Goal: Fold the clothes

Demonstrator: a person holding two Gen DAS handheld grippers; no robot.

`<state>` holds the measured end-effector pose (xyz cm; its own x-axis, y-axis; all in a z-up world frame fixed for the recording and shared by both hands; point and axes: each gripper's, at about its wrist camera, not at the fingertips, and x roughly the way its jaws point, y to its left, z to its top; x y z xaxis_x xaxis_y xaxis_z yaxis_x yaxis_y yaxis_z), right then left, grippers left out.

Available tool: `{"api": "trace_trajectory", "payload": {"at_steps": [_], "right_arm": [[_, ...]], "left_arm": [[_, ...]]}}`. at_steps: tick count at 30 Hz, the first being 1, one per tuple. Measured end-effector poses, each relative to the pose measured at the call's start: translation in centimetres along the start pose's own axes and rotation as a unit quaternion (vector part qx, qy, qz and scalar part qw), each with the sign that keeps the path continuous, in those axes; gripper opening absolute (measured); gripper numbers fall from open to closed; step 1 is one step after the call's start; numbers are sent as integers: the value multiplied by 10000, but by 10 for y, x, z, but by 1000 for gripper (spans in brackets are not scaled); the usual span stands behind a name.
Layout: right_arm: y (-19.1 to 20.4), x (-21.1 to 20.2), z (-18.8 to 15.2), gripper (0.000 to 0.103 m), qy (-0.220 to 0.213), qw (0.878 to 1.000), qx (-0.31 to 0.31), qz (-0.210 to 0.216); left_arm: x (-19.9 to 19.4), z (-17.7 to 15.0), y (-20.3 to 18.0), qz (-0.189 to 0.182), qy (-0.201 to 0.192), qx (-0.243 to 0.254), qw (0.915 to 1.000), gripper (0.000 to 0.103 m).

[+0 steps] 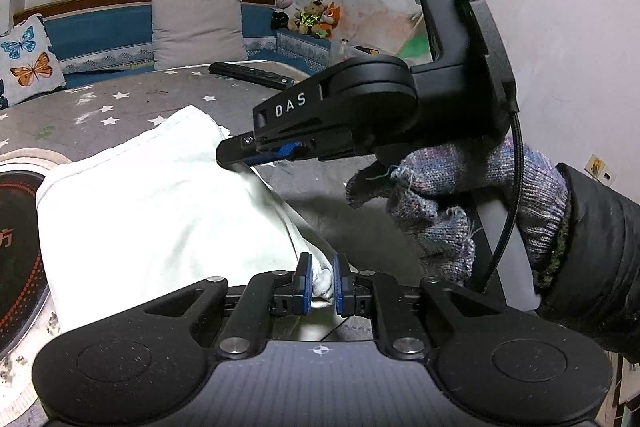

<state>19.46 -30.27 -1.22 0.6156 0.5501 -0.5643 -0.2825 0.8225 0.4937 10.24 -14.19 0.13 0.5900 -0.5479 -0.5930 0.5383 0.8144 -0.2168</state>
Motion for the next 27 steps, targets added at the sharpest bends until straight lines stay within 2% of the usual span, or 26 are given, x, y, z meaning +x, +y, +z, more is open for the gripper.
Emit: {"api": "trace_trajectory", "payload": {"at_steps": [3,7,10,11,14,17,19,21,27], "right_arm": [[0,2,2,23,0,10000,3,37],[-1,8,3,24,52,10000,3,70],[0,11,2,21,63,9999,11,100],[0,11,2,13,52,9999,23,112],[2,9,3,8,26,9999,-5,135],[4,8,4,8,1,9999,-42,156],[5,8,4,7,-9,9999,-60,158],[5,8,5,7,-3,9999,-63,141],[4,8,5,7,11,9999,-60,140]], "left_arm": [[-6,-5,-2,-6,-5,2,10000,11],[-9,-8,-4,-4,-17,10,10000,11],[-11,-9,-6,12,-28,38,10000,12],[-13,-10,-7,23,-43,58,10000,12],[-20,-12,-9,81,-114,139,9998,13],[-27,-16,-13,154,-170,261,9994,15],[-30,-20,-17,175,-184,359,9990,26],[-33,-23,-21,206,-206,486,9984,31],[-28,-26,-30,344,-173,768,9963,34]]}}
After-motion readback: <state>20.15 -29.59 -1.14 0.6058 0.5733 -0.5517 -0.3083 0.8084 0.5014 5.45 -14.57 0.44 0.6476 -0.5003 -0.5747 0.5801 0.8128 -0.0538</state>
